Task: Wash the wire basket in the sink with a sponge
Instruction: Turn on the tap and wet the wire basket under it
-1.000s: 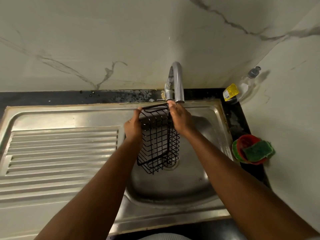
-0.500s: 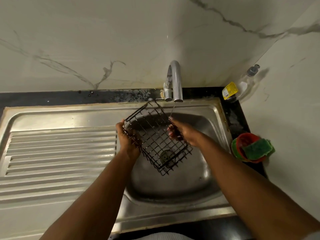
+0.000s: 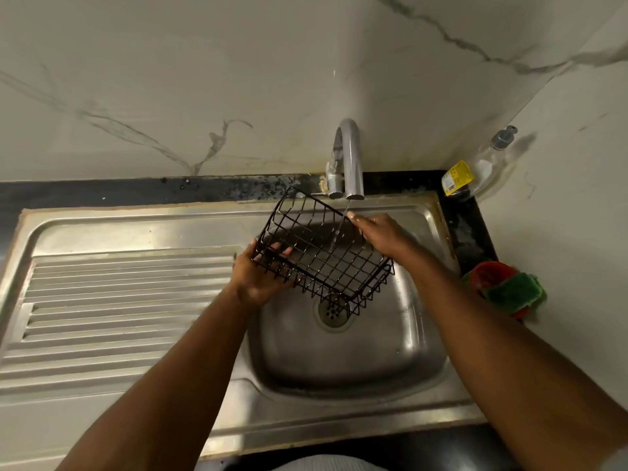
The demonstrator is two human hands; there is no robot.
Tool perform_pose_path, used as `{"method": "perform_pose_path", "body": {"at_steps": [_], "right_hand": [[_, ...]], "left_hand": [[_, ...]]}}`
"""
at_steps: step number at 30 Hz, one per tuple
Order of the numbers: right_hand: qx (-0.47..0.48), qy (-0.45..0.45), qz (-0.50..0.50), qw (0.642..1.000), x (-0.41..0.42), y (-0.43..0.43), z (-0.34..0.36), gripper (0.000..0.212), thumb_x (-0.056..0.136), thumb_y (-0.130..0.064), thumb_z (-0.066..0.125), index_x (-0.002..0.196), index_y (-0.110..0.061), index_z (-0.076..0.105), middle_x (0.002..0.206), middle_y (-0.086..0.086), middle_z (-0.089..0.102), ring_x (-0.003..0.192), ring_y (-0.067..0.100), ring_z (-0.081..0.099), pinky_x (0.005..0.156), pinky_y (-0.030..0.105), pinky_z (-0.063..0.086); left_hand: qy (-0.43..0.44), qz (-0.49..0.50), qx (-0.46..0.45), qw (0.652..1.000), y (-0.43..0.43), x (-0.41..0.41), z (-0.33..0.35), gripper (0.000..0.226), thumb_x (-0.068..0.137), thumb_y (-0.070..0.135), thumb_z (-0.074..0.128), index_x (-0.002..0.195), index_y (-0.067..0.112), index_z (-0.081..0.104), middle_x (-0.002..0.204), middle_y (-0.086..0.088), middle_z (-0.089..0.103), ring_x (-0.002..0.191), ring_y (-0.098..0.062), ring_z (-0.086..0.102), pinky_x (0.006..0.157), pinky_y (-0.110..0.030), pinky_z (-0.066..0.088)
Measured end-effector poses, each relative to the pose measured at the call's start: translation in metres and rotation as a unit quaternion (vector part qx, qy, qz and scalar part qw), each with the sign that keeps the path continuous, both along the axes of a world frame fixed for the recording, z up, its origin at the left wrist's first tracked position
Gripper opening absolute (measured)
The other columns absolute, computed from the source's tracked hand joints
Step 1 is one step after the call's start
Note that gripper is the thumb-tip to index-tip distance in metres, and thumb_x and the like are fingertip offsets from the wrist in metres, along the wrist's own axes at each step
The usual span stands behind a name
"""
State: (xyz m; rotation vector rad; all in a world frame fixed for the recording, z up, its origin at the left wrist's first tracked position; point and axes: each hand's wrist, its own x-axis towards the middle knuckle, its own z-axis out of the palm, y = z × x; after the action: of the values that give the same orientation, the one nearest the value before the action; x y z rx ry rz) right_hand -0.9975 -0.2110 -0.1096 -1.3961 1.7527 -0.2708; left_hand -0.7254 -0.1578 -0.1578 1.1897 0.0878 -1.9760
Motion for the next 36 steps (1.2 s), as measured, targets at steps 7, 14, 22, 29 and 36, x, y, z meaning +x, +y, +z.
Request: {"method": "perform_pose_path", "body": {"at_steps": [7, 14, 22, 29, 36], "right_hand": [[-0.045, 0.049, 0.055, 0.996, 0.006, -0.018, 0.013, 0.056, 0.1, -0.067, 0.043, 0.067, -0.023, 0.048, 0.059, -0.003, 0.043, 0.051, 0.013, 0.04, 0.06, 0.028, 0.037], [-0.113, 0.108, 0.12, 0.98, 0.008, -0.019, 0.019, 0.064, 0.097, -0.074, 0.041, 0.072, -0.018, 0.059, 0.062, 0.0, 0.053, 0.054, 0.016, 0.049, 0.06, 0.029, 0.042], [-0.231, 0.189, 0.155, 0.942, -0.006, -0.002, 0.03, 0.062, 0.096, -0.074, 0.046, 0.064, -0.022, 0.058, 0.058, -0.004, 0.058, 0.053, 0.012, 0.056, 0.055, 0.023, 0.037], [-0.246, 0.152, 0.157, 0.944, -0.021, 0.019, 0.035, 0.061, 0.096, -0.065, 0.053, 0.055, -0.021, 0.049, 0.05, -0.004, 0.051, 0.047, 0.015, 0.048, 0.053, 0.026, 0.034], [0.006, 0.112, 0.151, 0.982, -0.025, 0.026, 0.035, 0.028, 0.094, -0.049, 0.07, 0.089, -0.021, 0.068, 0.088, 0.0, 0.073, 0.052, 0.014, 0.071, 0.061, 0.033, 0.058]], "left_hand": [[-0.022, -0.007, 0.013, 1.0, 0.001, -0.004, -0.001, 0.059, 0.104, 0.063, 0.041, 0.128, 0.014, 0.065, 0.134, -0.018, 0.066, 0.124, -0.041, 0.06, 0.09, -0.059, 0.052], [-0.066, -0.045, 0.031, 0.996, -0.001, 0.002, -0.006, 0.058, 0.106, 0.058, 0.038, 0.134, 0.016, 0.067, 0.15, -0.019, 0.057, 0.132, -0.041, 0.058, 0.101, -0.059, 0.049], [-0.119, -0.209, 0.023, 0.97, -0.016, -0.01, 0.034, 0.105, 0.06, 0.091, 0.07, 0.142, 0.028, 0.051, 0.142, -0.02, 0.054, 0.145, -0.055, 0.034, 0.099, -0.07, 0.041], [-0.044, -0.211, 0.037, 0.976, -0.018, -0.01, 0.044, 0.055, 0.089, 0.045, 0.057, 0.131, 0.011, 0.066, 0.135, -0.027, 0.064, 0.127, -0.045, 0.056, 0.097, -0.054, 0.054], [-0.135, -0.165, -0.094, 0.972, -0.009, -0.007, 0.037, 0.06, 0.081, 0.007, 0.043, 0.138, 0.021, 0.057, 0.141, -0.024, 0.06, 0.124, -0.048, 0.058, 0.098, -0.067, 0.051]]}}
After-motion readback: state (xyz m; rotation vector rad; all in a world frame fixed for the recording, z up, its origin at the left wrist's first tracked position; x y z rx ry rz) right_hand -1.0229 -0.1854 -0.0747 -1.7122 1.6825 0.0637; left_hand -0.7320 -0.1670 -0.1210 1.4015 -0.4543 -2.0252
